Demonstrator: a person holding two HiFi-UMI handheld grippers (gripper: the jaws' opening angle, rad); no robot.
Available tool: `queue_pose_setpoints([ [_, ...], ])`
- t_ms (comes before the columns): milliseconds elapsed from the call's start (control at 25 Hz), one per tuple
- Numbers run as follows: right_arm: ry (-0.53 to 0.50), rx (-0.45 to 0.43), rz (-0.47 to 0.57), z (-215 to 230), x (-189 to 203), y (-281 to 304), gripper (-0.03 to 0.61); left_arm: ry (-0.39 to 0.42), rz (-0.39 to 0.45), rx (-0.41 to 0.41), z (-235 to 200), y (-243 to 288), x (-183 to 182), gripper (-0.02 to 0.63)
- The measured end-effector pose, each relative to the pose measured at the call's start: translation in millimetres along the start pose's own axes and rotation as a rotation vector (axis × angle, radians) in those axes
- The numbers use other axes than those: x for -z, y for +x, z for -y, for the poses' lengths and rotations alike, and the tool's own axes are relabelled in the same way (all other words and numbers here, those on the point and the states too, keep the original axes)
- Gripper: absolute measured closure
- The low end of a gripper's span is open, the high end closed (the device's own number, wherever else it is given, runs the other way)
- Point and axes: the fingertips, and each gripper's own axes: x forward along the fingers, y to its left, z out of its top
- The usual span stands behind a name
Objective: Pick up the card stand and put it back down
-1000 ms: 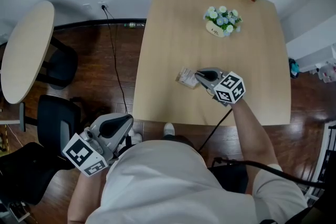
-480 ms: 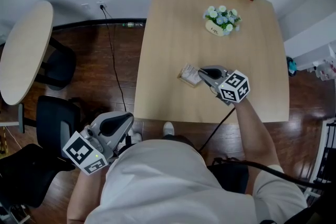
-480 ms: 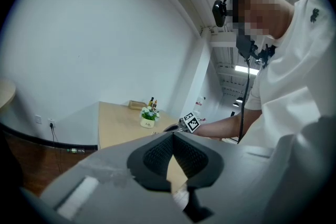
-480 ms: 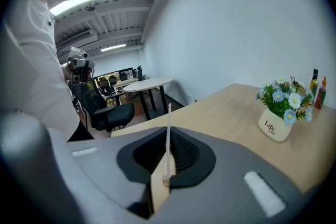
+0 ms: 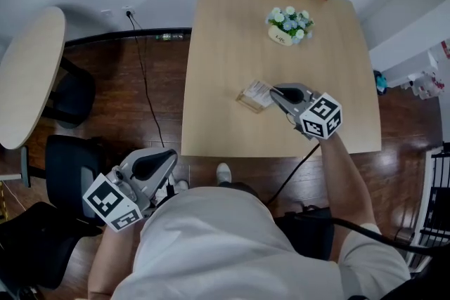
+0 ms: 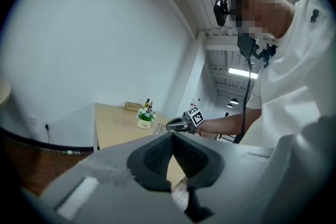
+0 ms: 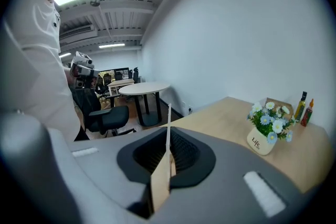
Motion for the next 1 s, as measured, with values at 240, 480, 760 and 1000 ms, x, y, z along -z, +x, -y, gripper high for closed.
queue_pose_setpoints([
  [240, -0.017, 0.052, 0.004, -29.3, -20.8, -18.7, 0.558, 0.016, 0.013, 0.045, -1.4, -20.4, -0.8, 0.611],
  [480, -0.012, 0.103, 0.001, -73.9, -36.8, -39.0, 0.558, 0.039, 0.018, 0.109, 1.7, -43.1, -2.2, 0.611],
  [760, -0.003, 0.129, 0.003, -154.9, -45.9, -43.5, 0.558, 0.062, 0.01, 0.179, 2.2, -76.2, 8.6, 0.611],
  [1000, 0.015, 0.145, 0.019, -222.7, -52.8, -39.6, 0.558, 0.07, -0.009, 0.239, 0.7, -101.3, 16.5, 0.611],
])
